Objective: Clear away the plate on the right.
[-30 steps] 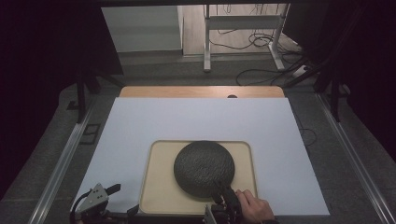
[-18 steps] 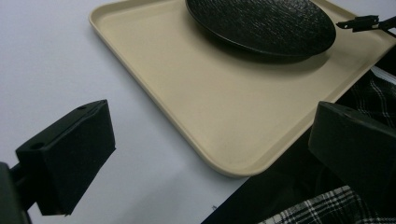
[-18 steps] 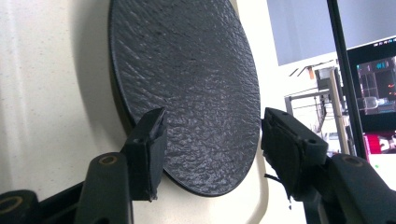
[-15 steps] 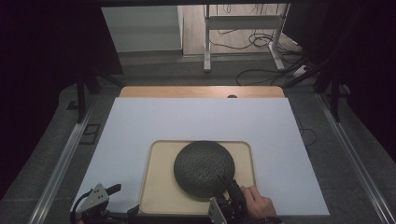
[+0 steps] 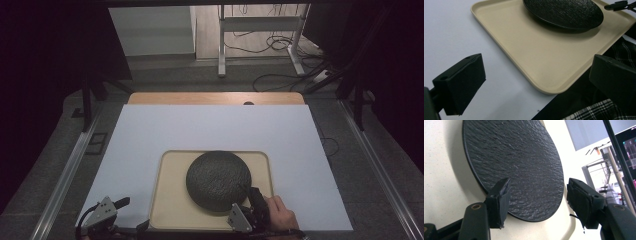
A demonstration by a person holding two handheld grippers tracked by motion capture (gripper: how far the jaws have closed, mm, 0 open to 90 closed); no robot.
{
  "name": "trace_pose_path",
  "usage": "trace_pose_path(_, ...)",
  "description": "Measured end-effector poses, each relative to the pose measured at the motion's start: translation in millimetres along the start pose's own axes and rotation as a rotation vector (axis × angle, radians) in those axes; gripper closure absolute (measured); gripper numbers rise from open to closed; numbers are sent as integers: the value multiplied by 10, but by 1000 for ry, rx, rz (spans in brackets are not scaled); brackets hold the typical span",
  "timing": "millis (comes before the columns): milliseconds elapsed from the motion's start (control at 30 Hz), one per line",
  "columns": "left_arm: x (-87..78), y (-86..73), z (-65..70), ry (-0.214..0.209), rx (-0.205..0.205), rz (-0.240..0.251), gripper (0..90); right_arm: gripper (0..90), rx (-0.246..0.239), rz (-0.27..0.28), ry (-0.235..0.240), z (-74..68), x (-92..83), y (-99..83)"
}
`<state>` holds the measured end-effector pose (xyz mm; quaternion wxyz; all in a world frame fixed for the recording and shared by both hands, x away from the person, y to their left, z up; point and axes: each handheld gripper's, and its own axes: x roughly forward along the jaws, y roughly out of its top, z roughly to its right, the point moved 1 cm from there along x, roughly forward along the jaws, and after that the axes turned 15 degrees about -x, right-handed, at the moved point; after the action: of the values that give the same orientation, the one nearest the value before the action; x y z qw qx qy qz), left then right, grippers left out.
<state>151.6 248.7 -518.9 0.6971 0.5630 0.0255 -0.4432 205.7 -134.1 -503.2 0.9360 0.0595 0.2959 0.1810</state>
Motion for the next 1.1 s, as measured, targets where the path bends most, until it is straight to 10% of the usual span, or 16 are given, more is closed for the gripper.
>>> trace_pose_path(1100, 6, 1, 7, -1, 8, -6, 2, 274, 310, 17, 50, 216, 68, -285)
